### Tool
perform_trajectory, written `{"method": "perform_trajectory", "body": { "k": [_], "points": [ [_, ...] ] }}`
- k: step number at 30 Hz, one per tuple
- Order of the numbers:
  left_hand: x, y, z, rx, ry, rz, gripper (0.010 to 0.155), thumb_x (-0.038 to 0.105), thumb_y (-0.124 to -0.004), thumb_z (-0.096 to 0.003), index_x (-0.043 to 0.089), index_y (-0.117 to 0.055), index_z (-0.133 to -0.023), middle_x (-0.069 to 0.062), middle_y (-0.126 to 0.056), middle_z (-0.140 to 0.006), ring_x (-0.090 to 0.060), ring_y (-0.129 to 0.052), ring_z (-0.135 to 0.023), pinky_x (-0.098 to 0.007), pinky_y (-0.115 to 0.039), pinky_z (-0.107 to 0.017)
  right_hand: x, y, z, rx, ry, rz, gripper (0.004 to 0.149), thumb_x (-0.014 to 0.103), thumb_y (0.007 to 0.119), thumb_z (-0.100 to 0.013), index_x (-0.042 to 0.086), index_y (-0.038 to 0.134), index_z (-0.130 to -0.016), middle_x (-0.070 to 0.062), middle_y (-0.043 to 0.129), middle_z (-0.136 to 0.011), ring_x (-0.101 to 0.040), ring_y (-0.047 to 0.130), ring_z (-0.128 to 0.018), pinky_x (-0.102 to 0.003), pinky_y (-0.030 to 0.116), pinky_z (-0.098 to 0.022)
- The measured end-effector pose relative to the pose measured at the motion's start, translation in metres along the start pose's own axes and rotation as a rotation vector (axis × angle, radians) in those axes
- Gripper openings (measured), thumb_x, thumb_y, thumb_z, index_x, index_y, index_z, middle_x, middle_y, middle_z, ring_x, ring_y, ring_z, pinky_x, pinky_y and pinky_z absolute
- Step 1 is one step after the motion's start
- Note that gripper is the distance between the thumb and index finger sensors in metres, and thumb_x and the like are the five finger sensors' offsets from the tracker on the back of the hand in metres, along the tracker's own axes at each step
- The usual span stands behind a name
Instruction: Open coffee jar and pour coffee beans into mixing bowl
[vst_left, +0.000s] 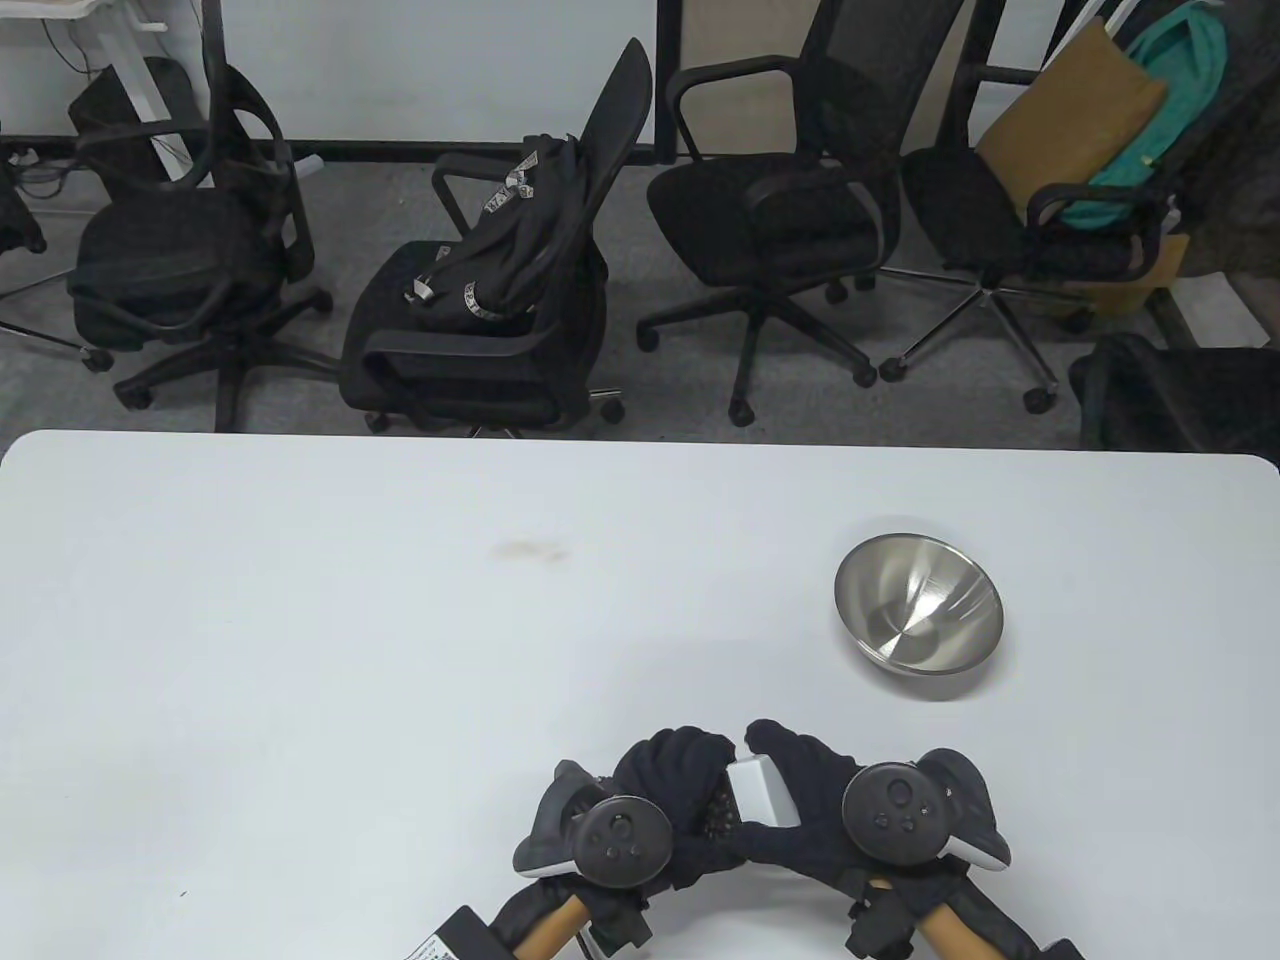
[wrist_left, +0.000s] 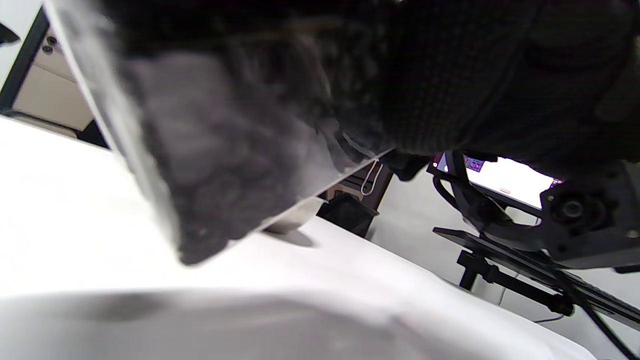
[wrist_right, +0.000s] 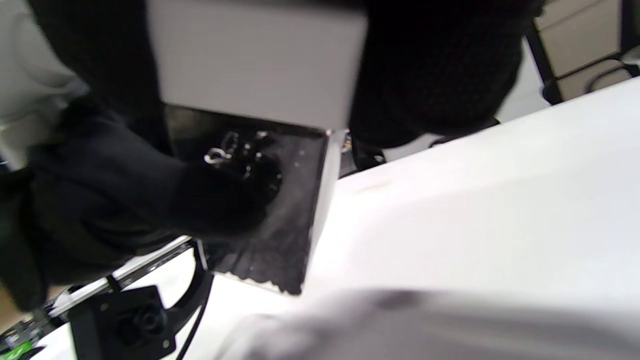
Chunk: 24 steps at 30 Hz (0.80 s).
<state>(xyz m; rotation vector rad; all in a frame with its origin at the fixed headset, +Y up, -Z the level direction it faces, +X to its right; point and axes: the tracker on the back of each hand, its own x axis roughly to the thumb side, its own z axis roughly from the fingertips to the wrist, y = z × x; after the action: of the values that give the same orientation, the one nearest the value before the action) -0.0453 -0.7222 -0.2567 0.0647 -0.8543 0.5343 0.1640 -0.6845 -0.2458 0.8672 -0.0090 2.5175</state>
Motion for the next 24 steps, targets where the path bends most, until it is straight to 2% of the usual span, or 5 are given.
{"method": "perform_trajectory", "body": {
  "k": [1, 5, 8, 17, 24],
  "points": [
    [-0.001, -0.002, 0.002, 0.013, -0.009, 0.053, 0.089, 0.05, -0.1, -0.0438, 0.003, -0.057, -0.106, -0.024, -0.07, -0.099, -0.042, -0.081, -0.085, -0.056, -0.073, -0.066, 0.002, -0.001, 0.0, 0.013, -0.018, 0.056, 0.092, 0.061, 0.081, -0.052, 0.002, 0.048, -0.114, -0.039, 0.072, -0.091, -0.039, 0.09, -0.061, -0.046, 0.088, -0.046],
    [-0.001, 0.001, 0.001, -0.012, 0.0, 0.05, 0.09, 0.05, -0.1, -0.043, 0.003, -0.057, -0.106, -0.023, -0.07, -0.1, -0.042, -0.081, -0.086, -0.056, -0.073, -0.067, 0.005, -0.003, 0.003, 0.01, -0.063, 0.069, 0.089, 0.057, 0.083, -0.052, 0.006, 0.047, -0.115, -0.038, 0.07, -0.094, -0.042, 0.088, -0.065, -0.049, 0.086, -0.05],
    [-0.004, 0.003, 0.001, -0.039, -0.016, 0.118, 0.09, 0.05, -0.1, -0.0433, 0.003, -0.056, -0.107, -0.024, -0.069, -0.101, -0.042, -0.08, -0.087, -0.057, -0.073, -0.068, 0.01, -0.006, 0.006, -0.01, -0.124, 0.16, 0.084, 0.055, 0.084, -0.052, 0.016, 0.046, -0.116, -0.034, 0.066, -0.1, -0.043, 0.084, -0.074, -0.052, 0.083, -0.058],
    [-0.009, 0.004, 0.004, -0.075, -0.023, 0.146, 0.093, 0.05, -0.101, -0.0424, 0.003, -0.056, -0.108, -0.024, -0.069, -0.103, -0.042, -0.08, -0.089, -0.058, -0.072, -0.068, 0.015, -0.003, 0.008, -0.004, -0.177, 0.211, 0.078, 0.046, 0.091, -0.048, 0.035, 0.047, -0.111, -0.021, 0.057, -0.111, -0.043, 0.072, -0.088, -0.056, 0.072, -0.069],
    [-0.01, 0.005, 0.006, -0.089, -0.039, 0.167, 0.092, 0.05, -0.101, -0.0423, 0.004, -0.056, -0.108, -0.023, -0.069, -0.103, -0.042, -0.079, -0.089, -0.058, -0.072, -0.069, 0.019, -0.001, 0.008, 0.014, -0.209, 0.236, 0.077, 0.042, 0.092, -0.047, 0.04, 0.046, -0.109, -0.017, 0.052, -0.115, -0.042, 0.067, -0.093, -0.055, 0.069, -0.072]
  ]
}}
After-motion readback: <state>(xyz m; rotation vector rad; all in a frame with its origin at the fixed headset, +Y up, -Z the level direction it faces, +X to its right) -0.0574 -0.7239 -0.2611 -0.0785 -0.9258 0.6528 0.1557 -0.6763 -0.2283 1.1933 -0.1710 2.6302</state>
